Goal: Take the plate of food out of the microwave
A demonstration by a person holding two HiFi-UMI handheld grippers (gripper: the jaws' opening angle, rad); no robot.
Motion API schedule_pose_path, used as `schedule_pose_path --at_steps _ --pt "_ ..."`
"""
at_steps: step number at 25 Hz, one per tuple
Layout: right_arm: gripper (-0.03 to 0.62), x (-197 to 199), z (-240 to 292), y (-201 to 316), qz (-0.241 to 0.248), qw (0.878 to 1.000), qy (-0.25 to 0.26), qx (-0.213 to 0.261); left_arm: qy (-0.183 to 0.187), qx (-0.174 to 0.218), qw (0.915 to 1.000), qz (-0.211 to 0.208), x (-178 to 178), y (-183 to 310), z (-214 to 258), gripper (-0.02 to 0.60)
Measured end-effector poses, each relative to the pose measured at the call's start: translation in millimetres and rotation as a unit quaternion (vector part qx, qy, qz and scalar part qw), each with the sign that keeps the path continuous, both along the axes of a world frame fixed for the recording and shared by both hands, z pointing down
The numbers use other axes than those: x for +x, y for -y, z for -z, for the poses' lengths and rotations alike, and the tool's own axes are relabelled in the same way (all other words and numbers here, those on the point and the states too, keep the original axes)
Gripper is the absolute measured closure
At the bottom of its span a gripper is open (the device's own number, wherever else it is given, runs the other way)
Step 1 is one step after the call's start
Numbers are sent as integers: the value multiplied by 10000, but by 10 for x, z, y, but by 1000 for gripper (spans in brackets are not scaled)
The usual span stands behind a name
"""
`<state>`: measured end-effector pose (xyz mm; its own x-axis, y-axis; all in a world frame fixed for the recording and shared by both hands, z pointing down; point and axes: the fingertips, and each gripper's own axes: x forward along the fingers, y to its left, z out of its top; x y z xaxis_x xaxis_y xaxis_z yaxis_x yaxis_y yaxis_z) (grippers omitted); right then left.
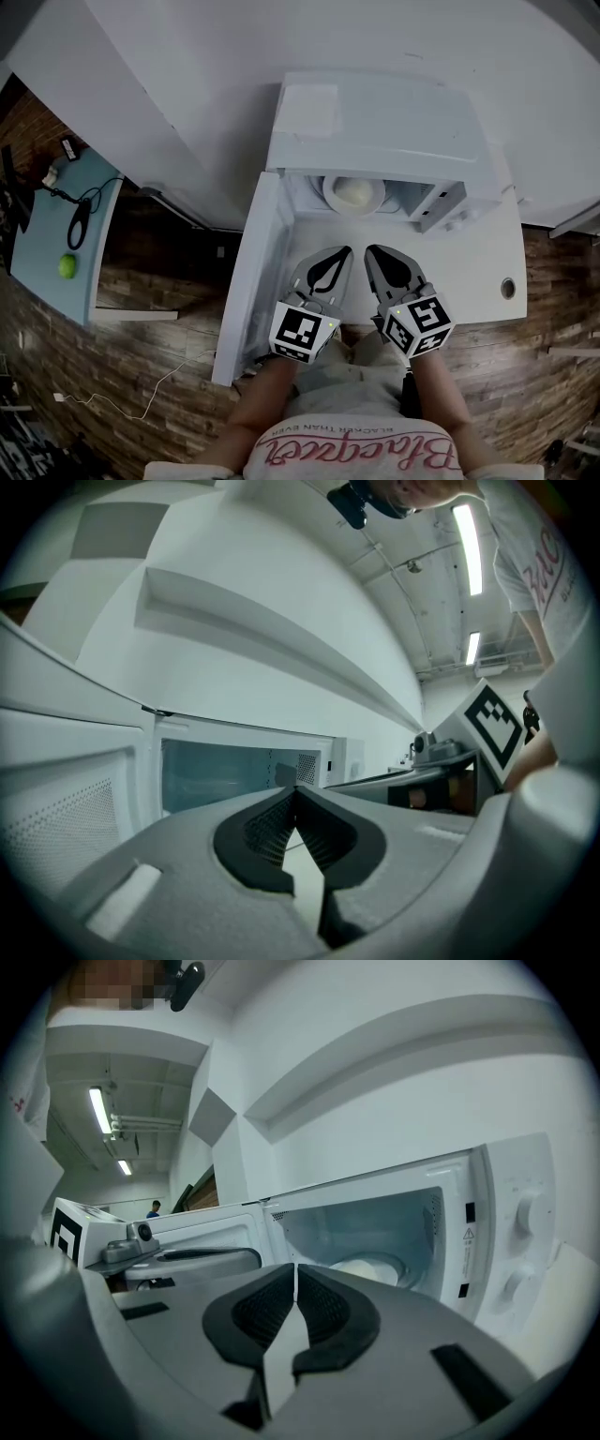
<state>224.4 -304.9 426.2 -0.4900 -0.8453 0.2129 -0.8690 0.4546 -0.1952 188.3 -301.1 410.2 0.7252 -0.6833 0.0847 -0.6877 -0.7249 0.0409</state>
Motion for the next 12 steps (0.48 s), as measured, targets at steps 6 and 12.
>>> schedule_pose_path --at_steps 6,12 --pt "580 14 -129 136 -77 9998 74 -143 54 42 9999 90 -5 70 -78 577" --pt "577 86 -330 275 -163 9987 214 -437 -6 1 9996 293 28 212 -175 577"
